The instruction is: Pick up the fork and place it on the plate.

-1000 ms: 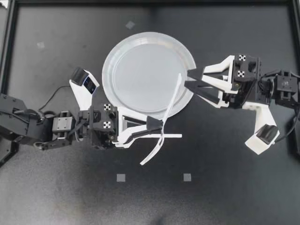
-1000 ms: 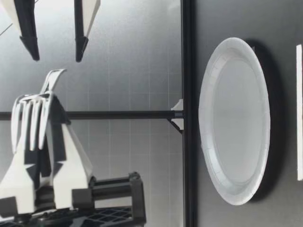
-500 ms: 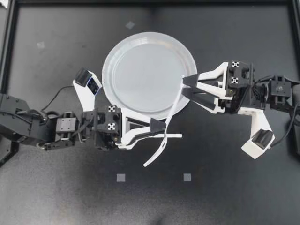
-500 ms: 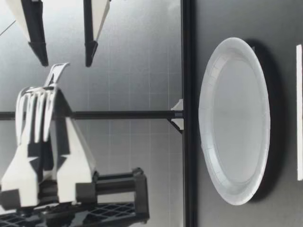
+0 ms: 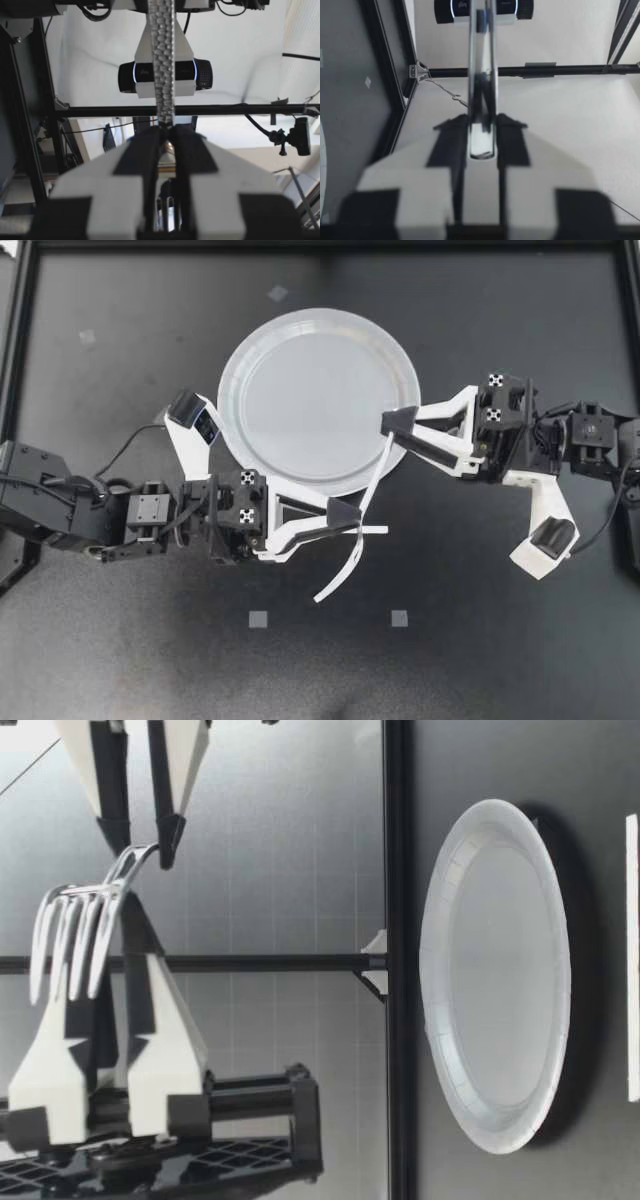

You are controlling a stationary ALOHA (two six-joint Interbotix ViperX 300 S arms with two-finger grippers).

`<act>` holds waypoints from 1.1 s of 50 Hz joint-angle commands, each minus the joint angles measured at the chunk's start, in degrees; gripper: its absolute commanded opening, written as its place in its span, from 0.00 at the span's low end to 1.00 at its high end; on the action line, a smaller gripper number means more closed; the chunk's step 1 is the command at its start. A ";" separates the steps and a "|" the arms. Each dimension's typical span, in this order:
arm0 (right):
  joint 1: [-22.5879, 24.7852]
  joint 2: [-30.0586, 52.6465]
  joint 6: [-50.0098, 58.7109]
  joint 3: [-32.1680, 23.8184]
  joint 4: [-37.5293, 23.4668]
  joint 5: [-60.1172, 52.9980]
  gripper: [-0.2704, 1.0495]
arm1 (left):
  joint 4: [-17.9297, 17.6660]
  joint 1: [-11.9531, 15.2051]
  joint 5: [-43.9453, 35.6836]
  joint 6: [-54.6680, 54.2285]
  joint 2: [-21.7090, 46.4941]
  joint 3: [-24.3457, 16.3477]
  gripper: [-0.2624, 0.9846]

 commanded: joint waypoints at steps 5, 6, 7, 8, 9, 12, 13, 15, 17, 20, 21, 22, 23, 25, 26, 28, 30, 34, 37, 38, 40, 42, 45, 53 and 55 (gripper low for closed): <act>0.70 0.09 0.00 -1.23 -0.09 -0.62 0.24 | 0.70 0.00 -1.14 0.53 -0.88 -0.26 0.26; 0.79 0.18 0.00 -1.23 -0.18 -0.62 0.23 | 0.79 0.00 -1.41 0.70 -0.79 -0.26 0.26; 0.88 0.18 0.00 -1.23 -0.09 -0.62 0.23 | 0.88 0.00 -1.67 0.97 -0.79 -0.26 0.27; 0.97 0.18 0.00 -1.23 -0.18 -0.62 0.23 | 0.97 0.09 -2.11 1.41 -0.79 -0.26 0.27; 1.05 0.26 0.00 -1.23 -0.18 -0.62 0.23 | 0.97 0.09 -2.55 1.93 -0.79 -0.26 0.27; 1.23 0.26 0.00 -1.32 -0.18 -0.62 0.23 | 0.97 0.09 -3.96 4.39 -0.79 -0.26 0.28; 1.32 0.26 0.00 -1.32 -0.09 -0.62 0.23 | 0.97 0.00 -4.22 5.10 -0.79 -0.26 0.29; 1.41 0.26 0.09 -1.32 -0.09 -0.62 0.23 | 0.97 0.00 -4.31 6.59 -0.88 -0.35 0.31; 1.41 0.26 0.09 -1.32 -0.09 -0.62 0.23 | 0.97 0.00 -4.31 7.82 -0.97 -0.35 0.34; 1.41 0.18 0.09 -1.23 -0.09 -0.62 0.23 | 0.97 0.00 -4.31 9.14 -1.05 -0.44 0.39; 1.41 0.18 0.18 -1.23 -0.09 -0.62 0.23 | 0.97 0.00 -4.39 9.40 -1.05 -0.53 0.42; 1.49 0.18 0.18 -1.23 -0.09 -0.62 0.23 | 0.97 0.00 -4.31 9.67 -0.97 -0.53 0.44; 1.49 0.26 0.26 -1.23 -0.09 -0.62 0.23 | 0.97 0.00 -4.39 9.76 -0.97 -0.53 0.47; 1.49 0.26 0.26 -1.23 -0.09 -0.62 0.23 | 0.97 0.00 -4.31 10.02 -1.05 -0.62 0.54; 1.49 0.26 0.35 -1.23 -0.09 -0.62 0.23 | 0.97 0.09 -4.39 10.11 -0.97 -0.62 0.59; 1.49 0.26 0.35 -1.23 -0.09 -0.62 0.23 | 0.97 0.09 -4.39 10.20 -0.88 -0.62 0.66; 1.49 0.26 0.44 -1.23 -0.09 -0.62 0.23 | 0.97 0.09 -4.31 10.37 -0.79 -0.62 0.74; 1.67 0.26 0.53 -1.23 0.00 -0.62 0.23 | 0.97 0.09 -4.31 11.87 -0.53 -0.53 0.87; 1.76 0.26 0.70 -1.14 0.18 -0.53 0.23 | 0.97 0.26 -4.31 13.54 -0.62 -0.26 0.92; 1.85 0.18 0.79 -1.14 0.35 -0.44 0.23 | 0.97 0.44 -4.22 14.33 -0.62 -0.09 0.92; 1.93 -0.26 0.88 -0.97 1.14 -0.26 0.23 | 0.97 0.79 -4.13 16.08 -0.88 0.53 0.91; 2.20 -0.97 1.14 -0.44 3.08 -0.09 0.23 | 0.97 1.41 -3.96 18.98 -1.49 1.67 0.90; 2.46 -2.90 2.64 0.26 6.68 0.44 0.22 | 0.97 2.11 -3.34 23.29 -2.37 3.78 0.90; 2.64 -8.79 10.81 1.49 21.80 6.68 0.22 | 0.97 3.08 1.23 40.08 -6.94 8.96 0.90; 2.55 -10.11 13.80 1.67 26.28 9.84 0.22 | 0.97 3.08 3.34 47.02 -8.96 9.76 0.90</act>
